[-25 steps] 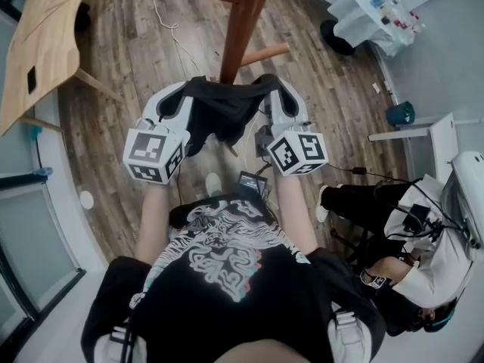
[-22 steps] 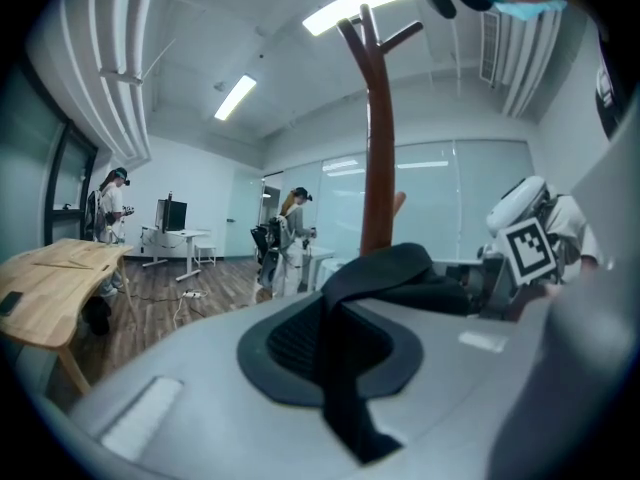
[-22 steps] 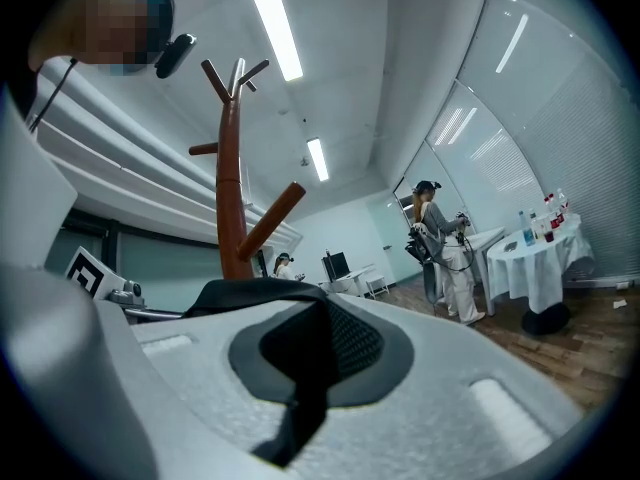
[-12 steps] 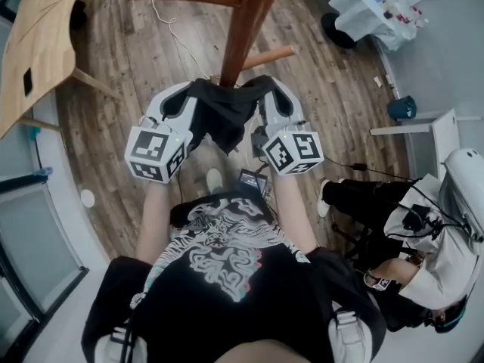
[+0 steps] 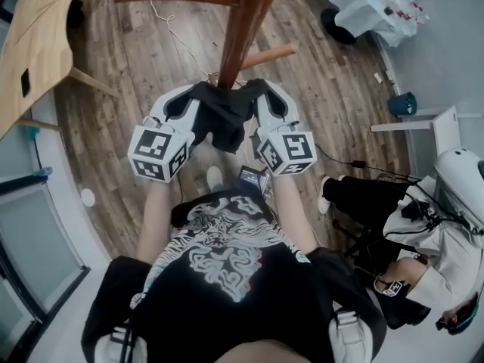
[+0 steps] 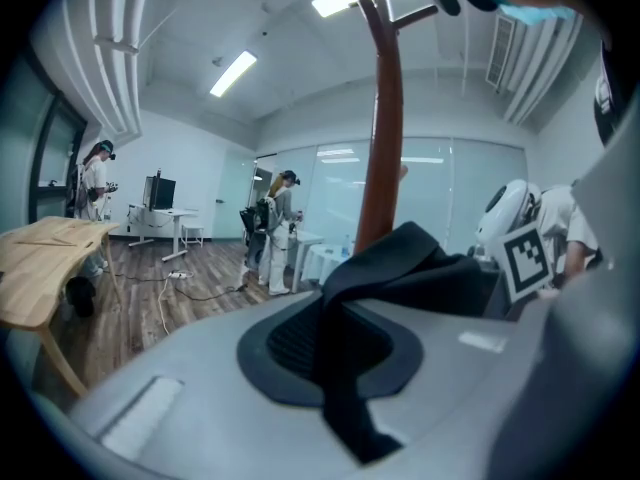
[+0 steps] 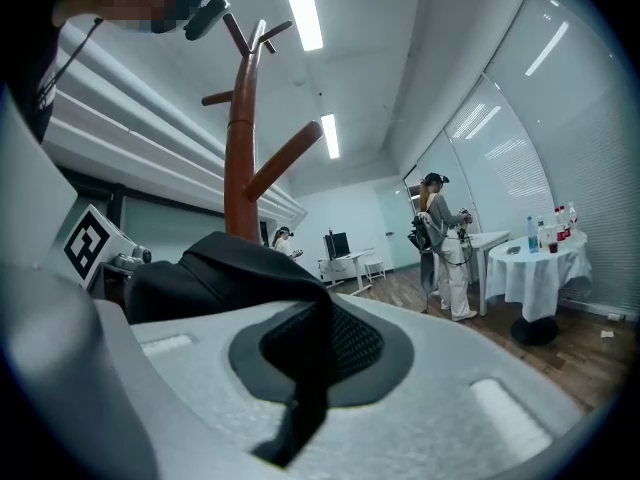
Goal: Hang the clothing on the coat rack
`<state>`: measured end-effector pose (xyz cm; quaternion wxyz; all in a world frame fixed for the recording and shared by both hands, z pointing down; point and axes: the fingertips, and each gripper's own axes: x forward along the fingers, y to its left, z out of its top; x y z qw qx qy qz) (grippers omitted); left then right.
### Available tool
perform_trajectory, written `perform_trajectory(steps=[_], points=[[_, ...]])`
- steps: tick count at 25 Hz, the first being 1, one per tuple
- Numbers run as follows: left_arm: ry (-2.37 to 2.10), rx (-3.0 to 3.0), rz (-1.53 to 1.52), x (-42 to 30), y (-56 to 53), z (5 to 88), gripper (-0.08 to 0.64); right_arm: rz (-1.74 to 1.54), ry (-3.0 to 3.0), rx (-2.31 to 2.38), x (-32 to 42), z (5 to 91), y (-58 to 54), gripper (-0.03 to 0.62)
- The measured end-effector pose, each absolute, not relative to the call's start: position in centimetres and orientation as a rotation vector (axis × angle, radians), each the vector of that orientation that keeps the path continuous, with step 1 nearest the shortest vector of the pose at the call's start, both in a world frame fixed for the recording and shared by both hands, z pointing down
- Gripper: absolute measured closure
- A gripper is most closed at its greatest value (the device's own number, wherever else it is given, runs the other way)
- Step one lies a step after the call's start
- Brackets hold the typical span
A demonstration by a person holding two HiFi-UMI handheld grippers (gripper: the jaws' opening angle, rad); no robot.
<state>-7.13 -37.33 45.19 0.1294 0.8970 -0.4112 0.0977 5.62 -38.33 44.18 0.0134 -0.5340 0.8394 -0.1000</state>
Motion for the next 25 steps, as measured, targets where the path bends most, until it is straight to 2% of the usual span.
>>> perform_trajectory(steps=[14, 17, 25], points=[[-1.170, 2.600, 0.318, -6.4, -36.9, 46.5, 0.557, -0.387, 2.708, -1.626, 5.0, 46.4, -37.9, 0.588], [-1.183, 2.600, 0.342, -6.2, -36.9, 46.5, 0.555, -0.397, 2.706, -1.652, 5.2, 46.6, -37.9, 0.551], [-1.172, 2.583, 0.393, -5.9, -36.3, 47.2, 0.554, -0.418, 2.717, -1.658, 5.5, 47.1, -37.5, 0.549]])
